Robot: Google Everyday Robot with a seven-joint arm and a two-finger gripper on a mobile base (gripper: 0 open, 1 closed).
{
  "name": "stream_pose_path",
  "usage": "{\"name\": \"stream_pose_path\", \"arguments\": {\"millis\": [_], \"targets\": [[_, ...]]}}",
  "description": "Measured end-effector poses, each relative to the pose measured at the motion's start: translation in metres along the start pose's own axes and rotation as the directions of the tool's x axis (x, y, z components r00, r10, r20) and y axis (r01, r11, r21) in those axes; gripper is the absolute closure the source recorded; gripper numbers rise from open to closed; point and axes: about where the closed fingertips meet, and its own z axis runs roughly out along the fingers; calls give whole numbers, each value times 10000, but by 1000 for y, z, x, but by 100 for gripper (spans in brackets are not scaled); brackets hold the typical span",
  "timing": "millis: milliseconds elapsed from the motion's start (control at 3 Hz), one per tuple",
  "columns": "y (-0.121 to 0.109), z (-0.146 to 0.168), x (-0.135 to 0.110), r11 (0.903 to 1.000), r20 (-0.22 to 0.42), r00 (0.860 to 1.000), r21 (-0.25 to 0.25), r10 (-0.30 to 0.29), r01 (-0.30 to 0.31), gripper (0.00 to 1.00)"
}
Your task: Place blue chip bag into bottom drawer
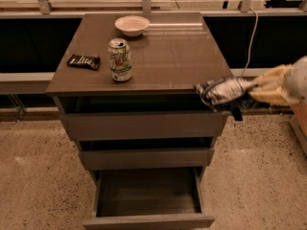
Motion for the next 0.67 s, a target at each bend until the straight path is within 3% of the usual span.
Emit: {"name": "stream_pose_path", "arguments": {"millis": [333, 667], "targets": [[45, 29, 37, 9945, -503, 9977, -920, 447, -492, 100], [45, 29, 37, 9945, -503, 9977, -920, 447, -492, 100]]}}
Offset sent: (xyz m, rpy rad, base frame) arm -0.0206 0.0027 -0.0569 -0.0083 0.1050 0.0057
